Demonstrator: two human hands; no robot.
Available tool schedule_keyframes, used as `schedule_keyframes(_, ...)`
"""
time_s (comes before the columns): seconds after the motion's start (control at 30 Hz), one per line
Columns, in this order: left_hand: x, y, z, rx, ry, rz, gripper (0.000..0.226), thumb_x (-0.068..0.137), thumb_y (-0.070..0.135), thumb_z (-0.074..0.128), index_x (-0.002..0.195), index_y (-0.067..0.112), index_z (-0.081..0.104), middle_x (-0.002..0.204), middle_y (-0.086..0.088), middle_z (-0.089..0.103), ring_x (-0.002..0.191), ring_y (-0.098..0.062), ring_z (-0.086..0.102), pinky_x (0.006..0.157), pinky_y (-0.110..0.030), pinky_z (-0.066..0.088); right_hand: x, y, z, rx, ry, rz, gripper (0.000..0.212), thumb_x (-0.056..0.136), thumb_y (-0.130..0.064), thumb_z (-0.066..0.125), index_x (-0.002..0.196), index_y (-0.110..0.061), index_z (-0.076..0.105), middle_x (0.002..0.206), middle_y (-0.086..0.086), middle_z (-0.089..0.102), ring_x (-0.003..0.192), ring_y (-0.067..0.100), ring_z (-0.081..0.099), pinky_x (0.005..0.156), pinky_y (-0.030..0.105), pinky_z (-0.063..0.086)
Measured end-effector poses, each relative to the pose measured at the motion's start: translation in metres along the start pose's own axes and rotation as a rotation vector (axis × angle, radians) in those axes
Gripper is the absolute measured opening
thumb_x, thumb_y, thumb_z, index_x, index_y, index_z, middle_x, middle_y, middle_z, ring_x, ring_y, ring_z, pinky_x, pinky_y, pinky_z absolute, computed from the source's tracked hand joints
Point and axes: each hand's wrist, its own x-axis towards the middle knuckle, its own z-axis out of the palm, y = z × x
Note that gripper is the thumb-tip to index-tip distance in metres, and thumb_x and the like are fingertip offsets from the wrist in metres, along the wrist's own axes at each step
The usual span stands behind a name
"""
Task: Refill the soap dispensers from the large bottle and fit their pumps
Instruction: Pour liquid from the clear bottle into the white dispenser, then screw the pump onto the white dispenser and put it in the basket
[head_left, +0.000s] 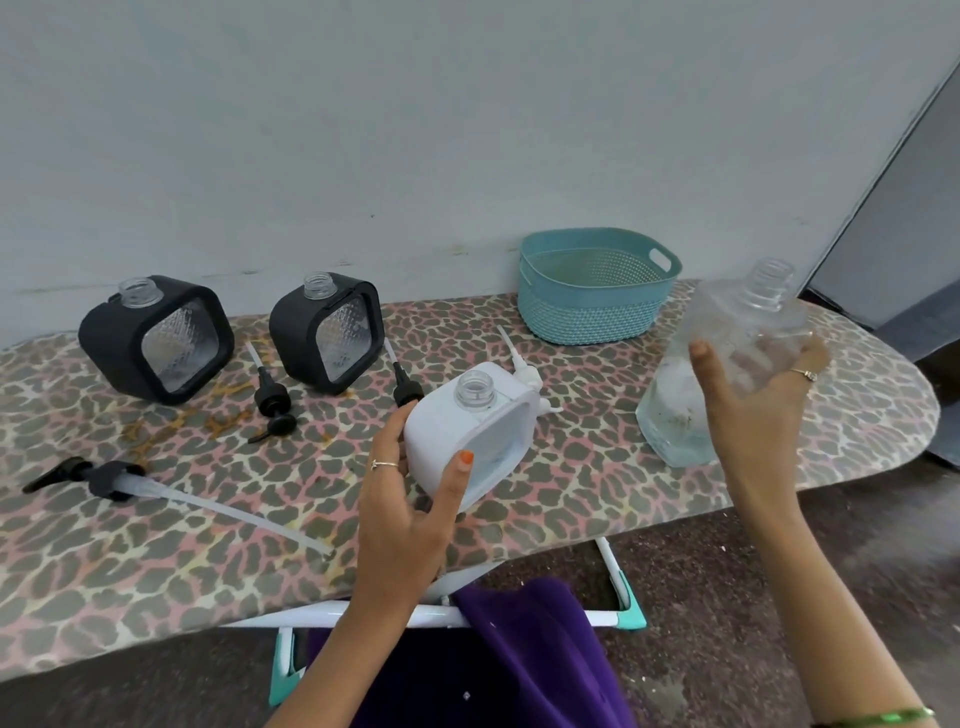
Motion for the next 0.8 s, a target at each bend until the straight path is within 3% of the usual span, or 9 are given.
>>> schedule_keyframes(0.13,-0.001,-0.001,0.000,-0.005,-0.001,-0.041,0.067,0.080,0.055,0.064,0.138,0.027,0.045,0.129,0.008,0.058,0.117,-0.012,0.059,0.084,-0.034,0.059,-0.022,-0.012,0.000,-0.009,0.107,-0.114,0.078,0.087,-0.059,0.056,0.142,-0.017,0.020,0.146,0.010,0.028,0.135,0.021,0.034,0.109,0.038,0.034)
schedule_keyframes(0.23,-0.001,0.002,0.000,-0.007,0.001,-0.040,0.057,0.078,0.056,0.064,0.130,0.044,0.045,0.128,0.014,0.057,0.117,-0.005,0.058,0.082,-0.021,0.056,-0.038,-0.032,0.002,-0.099,0.206,-0.520,0.053,0.094,-0.036,0.055,0.133,-0.011,0.028,0.142,0.029,0.029,0.136,0.031,0.029,0.114,0.039,0.027)
schedule_keyframes(0.33,0.000,0.003,0.001,0.002,0.023,-0.049,0.051,0.077,0.057,0.064,0.124,0.049,0.044,0.125,0.016,0.057,0.115,-0.003,0.058,0.079,-0.016,0.054,-0.051,-0.041,0.011,-0.120,-0.011,-0.782,0.042,0.088,-0.017,0.059,0.123,-0.005,0.039,0.130,0.033,0.039,0.128,0.030,0.035,0.112,0.024,0.026)
schedule_keyframes(0.47,-0.003,0.003,0.003,-0.007,0.053,-0.035,0.054,0.084,0.044,0.070,0.130,0.025,0.047,0.118,0.008,0.061,0.104,0.005,0.062,0.066,-0.010,0.053,-0.060,-0.030,0.033,-0.229,-0.400,-0.594,0.034,0.092,-0.019,0.055,0.123,-0.007,0.049,0.132,0.009,0.043,0.122,0.006,0.037,0.103,0.006,0.026)
schedule_keyframes(0.53,-0.005,0.003,0.002,0.005,0.090,-0.020,0.054,0.086,0.044,0.068,0.129,0.022,0.046,0.113,0.010,0.061,0.098,0.004,0.063,0.062,-0.014,0.055,-0.057,-0.019,0.043,-0.296,-0.527,-0.461,0.034,0.094,-0.017,0.056,0.127,-0.011,0.048,0.131,0.003,0.043,0.116,0.008,0.045,0.094,0.012,0.035)
schedule_keyframes(0.63,-0.003,0.004,0.000,0.006,0.143,-0.017,0.059,0.082,0.051,0.061,0.129,0.020,0.044,0.109,0.015,0.059,0.095,0.005,0.062,0.065,-0.015,0.054,-0.053,-0.005,0.058,-0.416,-0.668,-0.374,0.041,0.095,-0.023,0.056,0.134,-0.017,0.045,0.131,0.001,0.043,0.105,0.012,0.050,0.085,0.016,0.034)
schedule_keyframes(0.73,-0.002,0.004,0.000,-0.016,0.132,-0.017,0.062,0.080,0.056,0.055,0.130,0.020,0.044,0.113,0.011,0.059,0.099,0.006,0.059,0.068,-0.010,0.050,-0.052,0.004,0.073,-0.493,-0.782,-0.339,0.052,0.095,-0.031,0.055,0.143,-0.029,0.037,0.143,0.005,0.037,0.124,0.021,0.045,0.100,0.030,0.041)
schedule_keyframes(0.8,-0.002,0.004,0.001,-0.015,0.110,-0.010,0.072,0.081,0.056,0.053,0.136,0.011,0.042,0.114,0.012,0.058,0.100,0.007,0.059,0.068,-0.009,0.051,-0.051,0.006,0.082,-0.545,-0.809,-0.282,0.053,0.096,-0.037,0.051,0.145,-0.036,0.033,0.151,0.007,0.029,0.135,0.026,0.037,0.107,0.041,0.039)
